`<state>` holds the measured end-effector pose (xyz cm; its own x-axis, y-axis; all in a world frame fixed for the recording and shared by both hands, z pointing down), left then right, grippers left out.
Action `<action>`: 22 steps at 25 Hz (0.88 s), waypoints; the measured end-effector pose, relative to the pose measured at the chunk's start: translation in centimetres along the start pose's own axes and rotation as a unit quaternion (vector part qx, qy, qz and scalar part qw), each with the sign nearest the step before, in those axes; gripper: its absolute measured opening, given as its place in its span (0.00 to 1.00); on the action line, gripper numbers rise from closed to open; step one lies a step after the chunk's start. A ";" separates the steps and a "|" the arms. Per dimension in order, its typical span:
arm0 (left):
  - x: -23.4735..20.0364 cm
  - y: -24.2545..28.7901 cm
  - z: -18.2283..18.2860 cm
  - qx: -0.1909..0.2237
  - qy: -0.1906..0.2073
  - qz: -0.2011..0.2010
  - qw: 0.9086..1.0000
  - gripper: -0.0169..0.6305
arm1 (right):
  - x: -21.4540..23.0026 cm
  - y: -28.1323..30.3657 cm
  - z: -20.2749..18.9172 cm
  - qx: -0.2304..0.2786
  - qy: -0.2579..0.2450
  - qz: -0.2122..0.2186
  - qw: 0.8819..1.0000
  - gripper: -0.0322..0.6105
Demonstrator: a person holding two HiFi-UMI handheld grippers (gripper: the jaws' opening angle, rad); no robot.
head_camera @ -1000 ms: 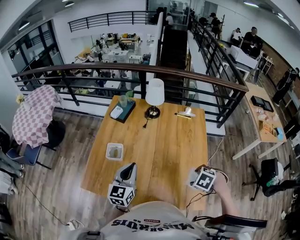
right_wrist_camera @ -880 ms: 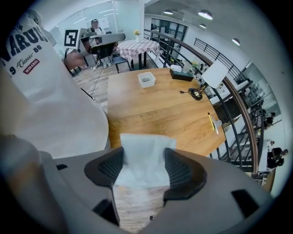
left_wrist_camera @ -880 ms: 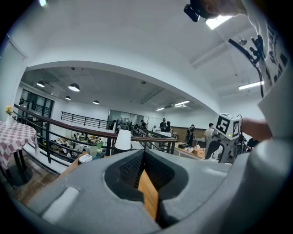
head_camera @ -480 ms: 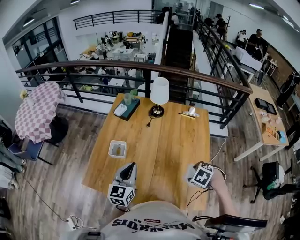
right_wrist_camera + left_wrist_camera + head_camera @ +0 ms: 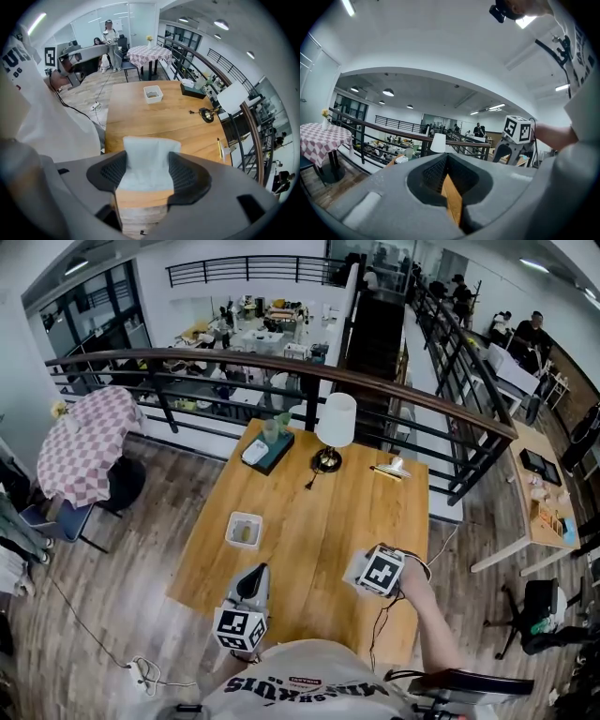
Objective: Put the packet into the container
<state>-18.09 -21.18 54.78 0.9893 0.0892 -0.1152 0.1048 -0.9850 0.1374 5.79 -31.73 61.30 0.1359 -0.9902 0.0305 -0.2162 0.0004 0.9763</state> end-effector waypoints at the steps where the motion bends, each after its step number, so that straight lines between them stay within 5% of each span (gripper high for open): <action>1: -0.3 -0.2 -0.1 0.001 -0.002 0.004 1.000 0.03 | 0.4 0.3 1.0 0.003 -0.005 0.001 1.000 0.50; 12: -5.0 -3.7 -0.4 0.002 -0.021 0.082 0.996 0.03 | 4.3 2.3 10.3 -0.001 -0.055 -0.001 0.999 0.50; 22: -9.5 -8.1 -1.5 -0.001 -0.053 0.175 0.983 0.03 | 5.6 5.5 19.3 -0.016 -0.115 0.020 0.993 0.50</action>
<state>-28.17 -13.78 56.22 0.9486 -0.2718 -0.1619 -0.2408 -0.9522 0.1880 -13.30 -39.95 62.76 -0.0964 -0.9951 0.0226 -0.1860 0.0403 0.9817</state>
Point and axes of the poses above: the fingertips, and each gripper's own axes: y forward along the fingers, x to its right, z out of its top, the point moved 4 cm from there along -y, backward along the fingers, and after that the axes turned 7 degrees about z, right-handed, at the moved point
